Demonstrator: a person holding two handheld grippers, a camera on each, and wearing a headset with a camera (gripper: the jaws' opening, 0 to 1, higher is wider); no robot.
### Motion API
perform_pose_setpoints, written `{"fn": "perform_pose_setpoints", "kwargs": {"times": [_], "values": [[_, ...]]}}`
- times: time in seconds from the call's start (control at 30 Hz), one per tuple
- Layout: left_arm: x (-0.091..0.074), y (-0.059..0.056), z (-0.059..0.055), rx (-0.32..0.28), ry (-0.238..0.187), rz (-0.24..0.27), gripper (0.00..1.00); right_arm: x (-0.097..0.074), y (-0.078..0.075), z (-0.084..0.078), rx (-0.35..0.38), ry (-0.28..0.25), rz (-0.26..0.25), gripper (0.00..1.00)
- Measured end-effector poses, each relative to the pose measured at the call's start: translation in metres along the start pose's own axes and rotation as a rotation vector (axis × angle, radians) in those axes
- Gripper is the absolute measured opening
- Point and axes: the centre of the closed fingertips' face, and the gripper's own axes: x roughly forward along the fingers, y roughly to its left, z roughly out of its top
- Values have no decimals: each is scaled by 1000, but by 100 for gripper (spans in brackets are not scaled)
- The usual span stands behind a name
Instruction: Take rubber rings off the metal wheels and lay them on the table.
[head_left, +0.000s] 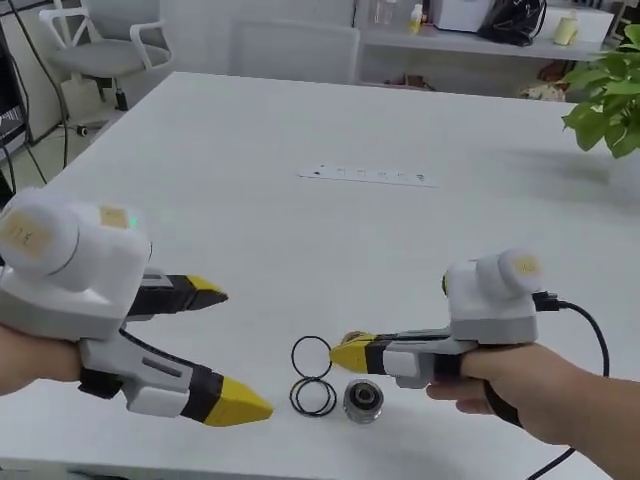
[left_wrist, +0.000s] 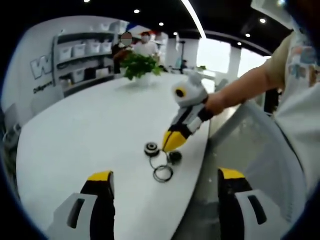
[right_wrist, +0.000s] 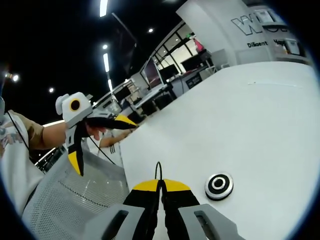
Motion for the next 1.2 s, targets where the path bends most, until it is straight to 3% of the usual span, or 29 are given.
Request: {"fn": "perform_pose_setpoints", "kwargs": {"times": [0.5, 0.93, 1.2], "values": [[-2, 0, -6, -13, 8, 6, 86, 15, -4, -23, 8, 116, -1, 0], [-2, 1, -9, -22, 17, 5, 86, 21, -8, -34, -28, 168, -19, 0], [-1, 1, -10, -24, 21, 4, 86, 21, -9, -36, -82, 193, -36, 5]]}}
